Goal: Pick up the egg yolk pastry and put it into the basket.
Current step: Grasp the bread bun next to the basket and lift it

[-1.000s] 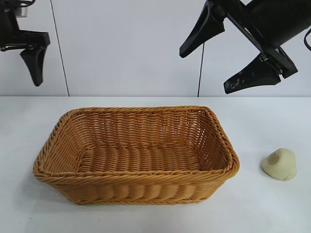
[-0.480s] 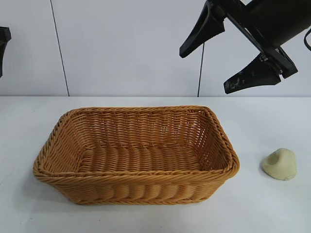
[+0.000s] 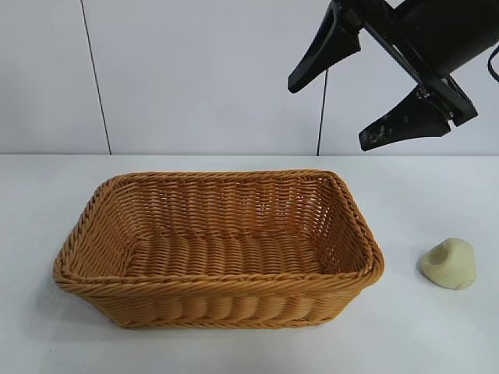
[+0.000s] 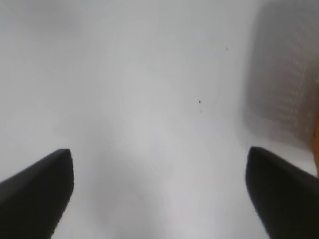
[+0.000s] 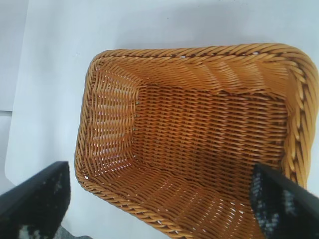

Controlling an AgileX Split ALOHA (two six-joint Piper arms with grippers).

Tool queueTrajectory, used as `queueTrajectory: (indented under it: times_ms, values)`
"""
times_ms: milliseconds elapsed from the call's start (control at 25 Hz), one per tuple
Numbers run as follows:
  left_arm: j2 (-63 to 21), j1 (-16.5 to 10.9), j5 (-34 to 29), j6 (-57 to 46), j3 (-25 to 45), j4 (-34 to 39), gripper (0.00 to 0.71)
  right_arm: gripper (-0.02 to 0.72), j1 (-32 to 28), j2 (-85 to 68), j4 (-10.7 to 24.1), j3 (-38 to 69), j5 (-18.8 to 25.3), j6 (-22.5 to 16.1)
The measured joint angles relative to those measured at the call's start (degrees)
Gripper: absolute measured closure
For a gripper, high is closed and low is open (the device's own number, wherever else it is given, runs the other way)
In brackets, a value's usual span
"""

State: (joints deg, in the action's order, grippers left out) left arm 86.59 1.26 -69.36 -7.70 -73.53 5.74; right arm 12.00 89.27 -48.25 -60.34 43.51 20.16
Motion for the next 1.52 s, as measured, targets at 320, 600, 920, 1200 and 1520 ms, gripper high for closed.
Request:
queueTrajectory:
  times_ms: [320,600,920,1200,1520]
  values:
    - [-28.48,0.00,-0.31,0.00,20.21,0.00,0.042,0.008,0.00,0.00,0.00,0.00,0.00,0.00]
    - [-48.82,0.00,3.86,-0.32,35.14,-3.04,0.042,0.008,0.00,0.00,0.00,0.00,0.06,0.00]
    - [-69.62,0.00,7.59,1.39,44.55,-5.74,0.042,0.008,0.00,0.00,0.00,0.00,0.06,-0.05]
    - [-80.94,0.00,7.85,2.29,44.69,-5.74,0.042,0.008,0.00,0.00,0.00,0.00,0.06,-0.21]
    - [-86.91,0.00,7.85,2.36,44.71,-5.74,0.042,0.008,0.00,0.00,1.53,-0.57,1.46,-1.45]
